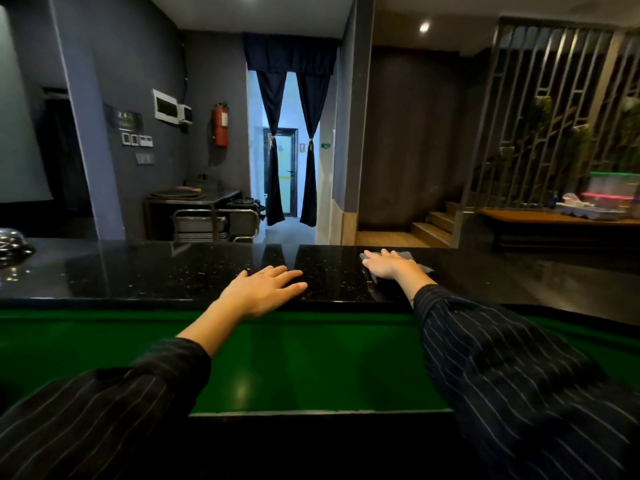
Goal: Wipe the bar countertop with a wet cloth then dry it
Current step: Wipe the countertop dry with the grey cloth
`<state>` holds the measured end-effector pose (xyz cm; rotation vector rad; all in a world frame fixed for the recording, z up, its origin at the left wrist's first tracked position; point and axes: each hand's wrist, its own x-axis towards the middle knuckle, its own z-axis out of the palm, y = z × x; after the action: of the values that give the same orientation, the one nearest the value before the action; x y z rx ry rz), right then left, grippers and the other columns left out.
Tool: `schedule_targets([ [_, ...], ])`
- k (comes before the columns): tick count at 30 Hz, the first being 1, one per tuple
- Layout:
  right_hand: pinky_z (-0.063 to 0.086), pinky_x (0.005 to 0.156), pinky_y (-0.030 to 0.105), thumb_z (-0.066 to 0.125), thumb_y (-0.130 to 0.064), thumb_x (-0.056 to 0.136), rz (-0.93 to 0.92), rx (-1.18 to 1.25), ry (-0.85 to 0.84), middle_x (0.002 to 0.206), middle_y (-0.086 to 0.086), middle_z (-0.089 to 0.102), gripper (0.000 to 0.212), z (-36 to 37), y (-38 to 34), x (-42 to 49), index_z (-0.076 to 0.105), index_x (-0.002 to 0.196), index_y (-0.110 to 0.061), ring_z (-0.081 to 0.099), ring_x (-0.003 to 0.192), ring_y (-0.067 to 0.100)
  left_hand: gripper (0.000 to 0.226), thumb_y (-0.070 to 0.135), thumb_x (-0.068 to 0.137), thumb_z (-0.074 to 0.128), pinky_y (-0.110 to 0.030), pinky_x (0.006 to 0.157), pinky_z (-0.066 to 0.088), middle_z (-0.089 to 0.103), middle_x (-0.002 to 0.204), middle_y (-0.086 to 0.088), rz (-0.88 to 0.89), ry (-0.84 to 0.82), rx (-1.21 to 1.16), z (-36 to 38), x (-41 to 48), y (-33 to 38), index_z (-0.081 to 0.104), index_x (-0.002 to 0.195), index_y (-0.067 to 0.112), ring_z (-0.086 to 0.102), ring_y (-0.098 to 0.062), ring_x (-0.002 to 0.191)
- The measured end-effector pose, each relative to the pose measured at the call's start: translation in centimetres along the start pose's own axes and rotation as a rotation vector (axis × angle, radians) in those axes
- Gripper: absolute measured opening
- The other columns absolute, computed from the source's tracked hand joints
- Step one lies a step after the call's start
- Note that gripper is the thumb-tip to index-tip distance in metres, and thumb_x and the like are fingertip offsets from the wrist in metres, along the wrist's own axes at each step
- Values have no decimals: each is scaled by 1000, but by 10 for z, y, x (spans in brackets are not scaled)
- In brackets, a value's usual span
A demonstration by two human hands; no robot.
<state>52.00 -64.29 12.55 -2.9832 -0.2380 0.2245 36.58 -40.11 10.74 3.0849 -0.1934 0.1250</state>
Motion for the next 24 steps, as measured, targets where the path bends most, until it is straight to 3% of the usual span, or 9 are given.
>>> schedule_targets([
  [6, 7, 118, 58, 17, -54, 100, 3, -27, 34, 163, 10, 4, 57, 1, -66, 43, 13, 153, -33, 2, 150, 32, 56, 60, 94, 17, -57, 114, 9, 13, 159, 3, 5, 35, -14, 2, 2, -2, 15, 147, 41, 10, -17, 146],
  [14, 4, 118, 60, 12, -59, 97, -200, 7, 14, 164, 8, 5, 63, 18, -180, 46, 11, 154, -32, 3, 151, 31, 56, 55, 95, 16, -60, 113, 16, 14, 158, 3, 72, 20, 75, 4, 8, -12, 15, 148, 37, 13, -19, 146],
  [17, 1, 119, 58, 14, -61, 96, -223, 36, -17, 164, 4, 4, 68, 22, -184, 37, 11, 154, -27, 2, 151, 27, 56, 57, 94, 17, -60, 113, 16, 19, 157, 2, 61, 31, 30, 5, 7, -12, 17, 147, 37, 20, -20, 143],
  [21, 4, 118, 61, 12, -61, 97, -244, -7, -30, 164, 3, 5, 62, 20, -161, 12, 12, 154, -36, 4, 151, 28, 48, 61, 93, 26, -57, 113, 18, 29, 153, 6, 38, 103, -110, 2, 4, -9, 29, 139, 48, 31, -19, 139],
  [24, 2, 118, 61, 13, -58, 98, -212, 9, -10, 164, 2, 5, 59, 19, -135, -13, 12, 153, -37, 3, 151, 28, 39, 58, 91, 36, -54, 108, 30, 44, 142, 4, 160, 146, -214, -1, -5, -10, 43, 129, 52, 40, -20, 131],
])
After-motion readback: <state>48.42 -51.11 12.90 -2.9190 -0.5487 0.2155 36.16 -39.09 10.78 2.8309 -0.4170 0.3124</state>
